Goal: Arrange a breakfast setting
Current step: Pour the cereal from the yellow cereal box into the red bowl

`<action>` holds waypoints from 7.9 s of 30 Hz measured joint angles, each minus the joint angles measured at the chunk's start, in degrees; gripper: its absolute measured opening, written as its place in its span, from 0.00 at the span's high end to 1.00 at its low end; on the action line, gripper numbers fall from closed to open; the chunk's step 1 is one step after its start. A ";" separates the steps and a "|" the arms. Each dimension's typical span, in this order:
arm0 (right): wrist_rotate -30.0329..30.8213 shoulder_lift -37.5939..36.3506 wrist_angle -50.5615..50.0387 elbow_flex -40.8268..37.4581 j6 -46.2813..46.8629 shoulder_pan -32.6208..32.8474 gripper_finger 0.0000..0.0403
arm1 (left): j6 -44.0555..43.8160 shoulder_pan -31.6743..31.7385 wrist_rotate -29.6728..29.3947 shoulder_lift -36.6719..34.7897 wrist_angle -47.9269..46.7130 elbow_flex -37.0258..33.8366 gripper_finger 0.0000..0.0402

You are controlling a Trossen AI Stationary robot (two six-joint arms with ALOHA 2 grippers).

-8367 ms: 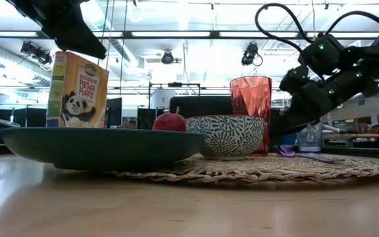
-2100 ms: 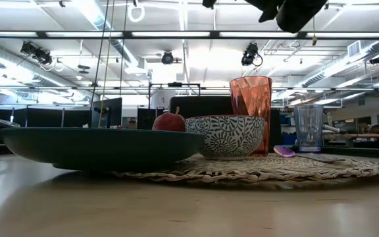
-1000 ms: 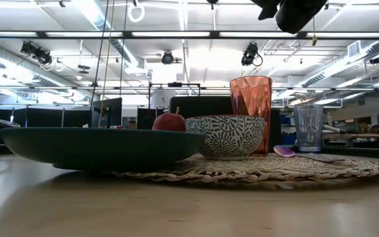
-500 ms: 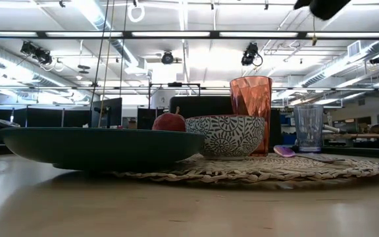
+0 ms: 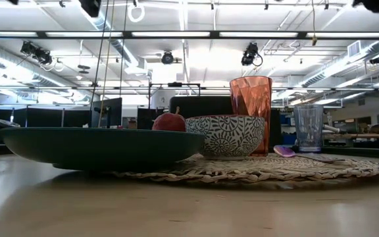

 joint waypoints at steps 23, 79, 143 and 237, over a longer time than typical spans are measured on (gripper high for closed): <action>-12.76 -40.27 -29.41 -20.83 15.56 1.22 0.42 | -0.96 -6.73 -12.75 23.90 48.22 -20.95 0.48; 0.04 -33.00 -76.92 -4.55 11.76 1.25 0.43 | -6.19 -15.21 -28.85 41.73 64.32 -20.86 0.48; 1.86 -22.64 -80.77 4.06 7.05 1.63 0.43 | -6.20 -14.92 -28.77 41.54 63.98 -20.88 0.48; 9.49 -19.36 -78.59 6.21 3.81 5.65 0.43 | -6.29 -15.10 -28.18 41.54 67.92 -20.90 0.48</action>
